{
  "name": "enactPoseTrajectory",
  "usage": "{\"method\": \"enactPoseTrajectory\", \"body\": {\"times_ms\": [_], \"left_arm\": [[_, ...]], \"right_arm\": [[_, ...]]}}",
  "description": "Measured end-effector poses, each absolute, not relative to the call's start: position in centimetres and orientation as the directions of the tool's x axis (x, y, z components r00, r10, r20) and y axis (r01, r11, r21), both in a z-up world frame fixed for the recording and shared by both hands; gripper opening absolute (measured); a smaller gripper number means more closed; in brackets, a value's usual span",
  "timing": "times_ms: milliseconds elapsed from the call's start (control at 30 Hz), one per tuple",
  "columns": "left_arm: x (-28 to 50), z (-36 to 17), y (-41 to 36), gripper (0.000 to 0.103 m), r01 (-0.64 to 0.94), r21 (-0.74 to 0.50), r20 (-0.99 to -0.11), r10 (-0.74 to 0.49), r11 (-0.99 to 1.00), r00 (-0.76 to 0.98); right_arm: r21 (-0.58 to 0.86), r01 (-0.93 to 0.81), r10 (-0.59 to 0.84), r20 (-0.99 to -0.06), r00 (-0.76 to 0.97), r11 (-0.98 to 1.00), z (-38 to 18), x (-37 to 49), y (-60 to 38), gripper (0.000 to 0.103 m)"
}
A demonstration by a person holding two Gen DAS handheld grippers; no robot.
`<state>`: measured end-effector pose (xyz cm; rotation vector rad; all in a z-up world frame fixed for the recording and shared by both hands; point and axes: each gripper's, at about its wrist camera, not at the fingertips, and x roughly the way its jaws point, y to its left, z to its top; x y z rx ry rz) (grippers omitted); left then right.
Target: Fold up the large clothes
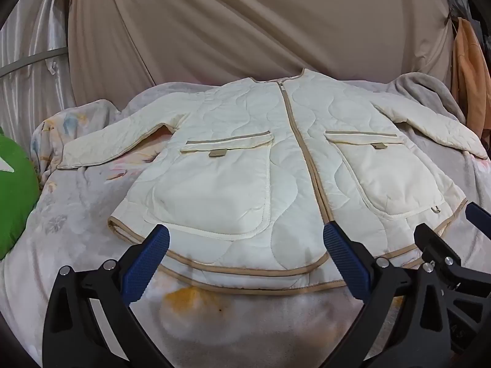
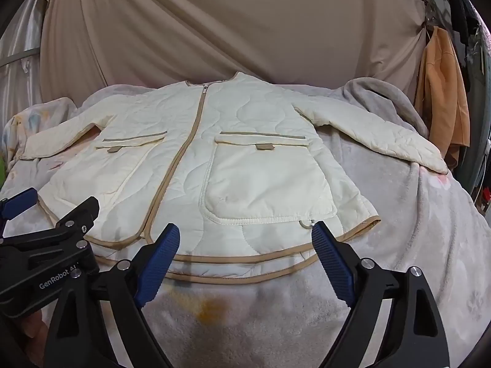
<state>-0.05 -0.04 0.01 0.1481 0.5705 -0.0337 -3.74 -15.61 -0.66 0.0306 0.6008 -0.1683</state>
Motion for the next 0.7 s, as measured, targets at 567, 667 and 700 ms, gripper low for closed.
{"method": "enactPoseTrajectory", "body": {"times_ms": [567, 667, 700], "left_arm": [[0.00, -0.32, 0.41, 0.098, 0.078, 0.112, -0.555, -0.003, 0.991, 0.832], [0.02, -0.35, 0.38, 0.098, 0.077, 0.113, -0.555, -0.001, 0.991, 0.832], [0.06, -0.29, 0.39, 0.098, 0.078, 0.112, -0.557, -0.002, 0.991, 0.831]], "right_arm": [[-0.010, 0.163, -0.140, -0.568, 0.811, 0.987, -0.83, -3.74, -15.34, 0.082], [-0.010, 0.162, -0.139, -0.567, 0.812, 0.987, -0.89, -3.77, -15.38, 0.082], [-0.012, 0.165, -0.142, -0.567, 0.811, 0.986, -0.89, -3.75, -15.26, 0.082]]}}
